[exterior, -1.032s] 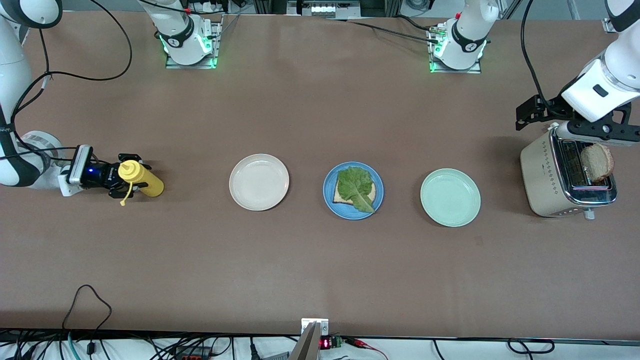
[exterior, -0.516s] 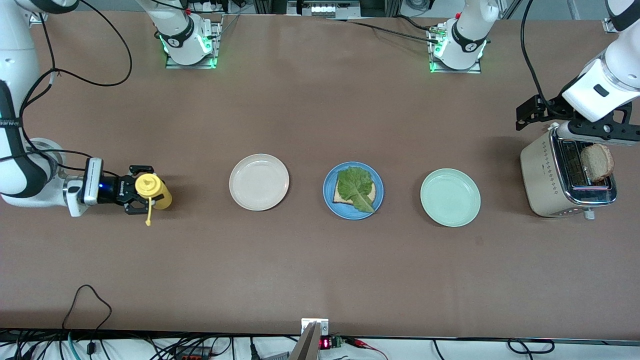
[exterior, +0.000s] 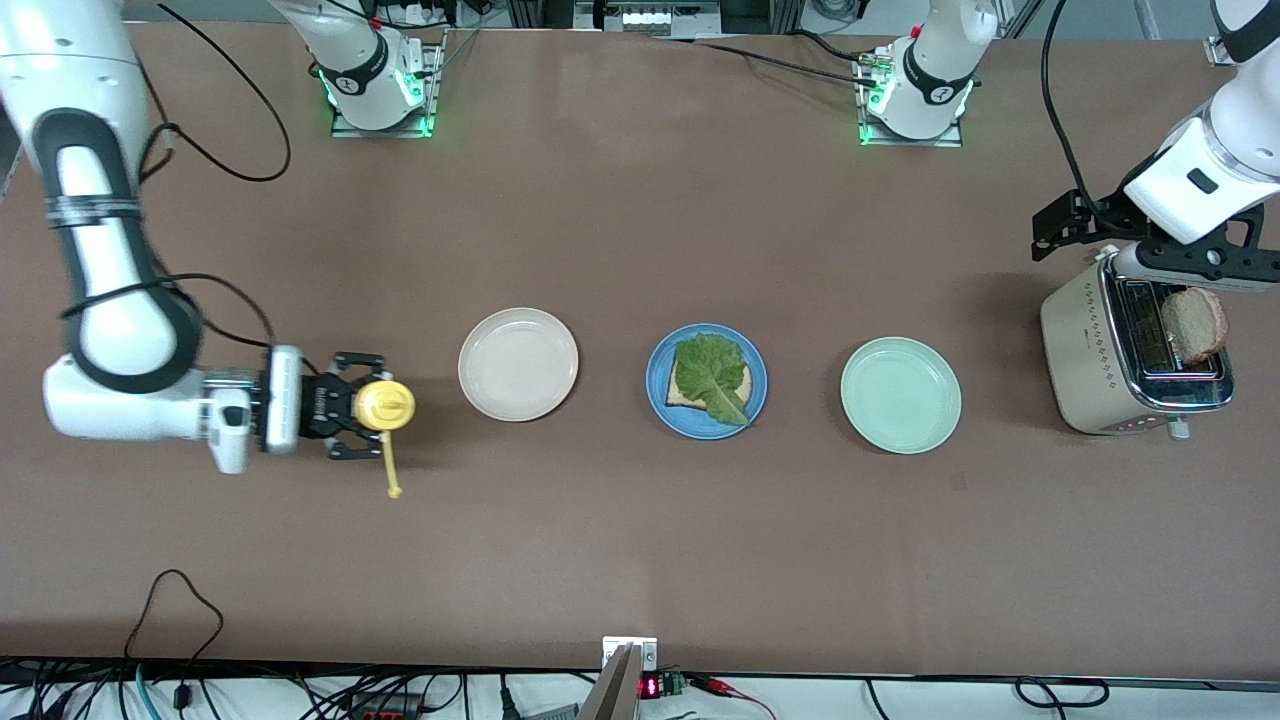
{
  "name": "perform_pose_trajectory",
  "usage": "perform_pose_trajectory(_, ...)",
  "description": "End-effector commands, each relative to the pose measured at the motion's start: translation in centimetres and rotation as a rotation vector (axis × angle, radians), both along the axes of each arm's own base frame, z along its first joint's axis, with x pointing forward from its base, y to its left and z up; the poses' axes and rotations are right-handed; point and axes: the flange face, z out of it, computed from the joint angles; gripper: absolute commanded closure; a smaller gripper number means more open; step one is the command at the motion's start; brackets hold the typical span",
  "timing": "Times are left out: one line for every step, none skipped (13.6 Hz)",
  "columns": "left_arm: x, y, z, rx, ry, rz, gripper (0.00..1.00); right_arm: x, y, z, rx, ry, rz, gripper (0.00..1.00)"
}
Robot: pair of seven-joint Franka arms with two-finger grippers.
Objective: Make sandwich in blue plate with both arms
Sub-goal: 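Carry the bottle over the blue plate with the right gripper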
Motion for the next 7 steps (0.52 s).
perform_pose_trajectory(-0.3, 0.0, 0.7, 0.000, 0.001, 0.006, 0.00, 0.5, 5.4, 0.9, -0.083, 0.016, -0.061, 0.76)
perform_pose_trajectory(-0.3, 0.0, 0.7, 0.000, 0.001, 0.006, 0.00, 0.2, 7.9, 1.1, -0.125, 0.008, -0.069, 0.76)
perform_pose_trajectory(-0.2, 0.0, 0.8, 0.000, 0.000, 0.006, 0.00, -0.2, 10.2, 1.1, -0.178, -0.009, -0.066, 0.76)
perform_pose_trajectory(-0.2, 0.0, 0.6, 0.000, 0.004, 0.006, 0.00, -0.8, 13.0, 1.4, -0.227, -0.034, -0.063, 0.76)
perform_pose_trajectory(-0.1, 0.0, 0.5, 0.000, 0.004, 0.006, 0.00, -1.2, 15.1, 1.5, -0.279, -0.058, -0.068, 0.75)
perform_pose_trajectory(-0.1, 0.1, 0.5, 0.000, 0.006, 0.006, 0.00, -1.6, 16.6, 1.7, -0.337, -0.090, -0.058, 0.75)
perform_pose_trajectory(-0.1, 0.1, 0.5, 0.000, 0.006, 0.006, 0.00, -2.0, 17.9, 1.8, -0.379, -0.117, -0.049, 0.75)
